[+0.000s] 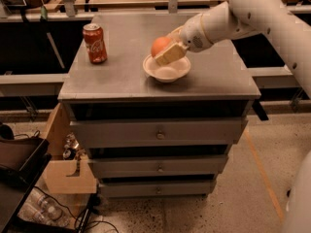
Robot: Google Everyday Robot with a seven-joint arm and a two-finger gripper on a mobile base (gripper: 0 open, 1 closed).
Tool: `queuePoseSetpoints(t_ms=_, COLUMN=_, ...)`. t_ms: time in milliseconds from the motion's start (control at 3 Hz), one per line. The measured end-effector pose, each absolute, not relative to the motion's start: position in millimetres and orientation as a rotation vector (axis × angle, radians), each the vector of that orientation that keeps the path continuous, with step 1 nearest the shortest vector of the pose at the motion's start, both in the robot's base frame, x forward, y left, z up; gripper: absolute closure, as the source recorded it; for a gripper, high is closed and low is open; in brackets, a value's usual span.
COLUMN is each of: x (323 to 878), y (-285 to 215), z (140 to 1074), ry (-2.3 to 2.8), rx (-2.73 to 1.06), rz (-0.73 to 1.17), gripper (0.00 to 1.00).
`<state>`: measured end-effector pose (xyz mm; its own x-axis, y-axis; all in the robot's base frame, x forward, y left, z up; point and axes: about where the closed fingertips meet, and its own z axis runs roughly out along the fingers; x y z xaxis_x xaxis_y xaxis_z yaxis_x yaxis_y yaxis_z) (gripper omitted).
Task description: Pick orange from paper bowl and place on counter
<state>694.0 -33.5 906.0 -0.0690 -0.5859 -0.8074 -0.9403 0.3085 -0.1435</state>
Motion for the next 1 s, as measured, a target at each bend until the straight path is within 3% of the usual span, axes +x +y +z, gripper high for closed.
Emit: queuePoseSetpoints(t_ms=1000, x=773, y=-91, z=979, ry=1.772, rx=-1.196, rz=0.420, gripper=1.00)
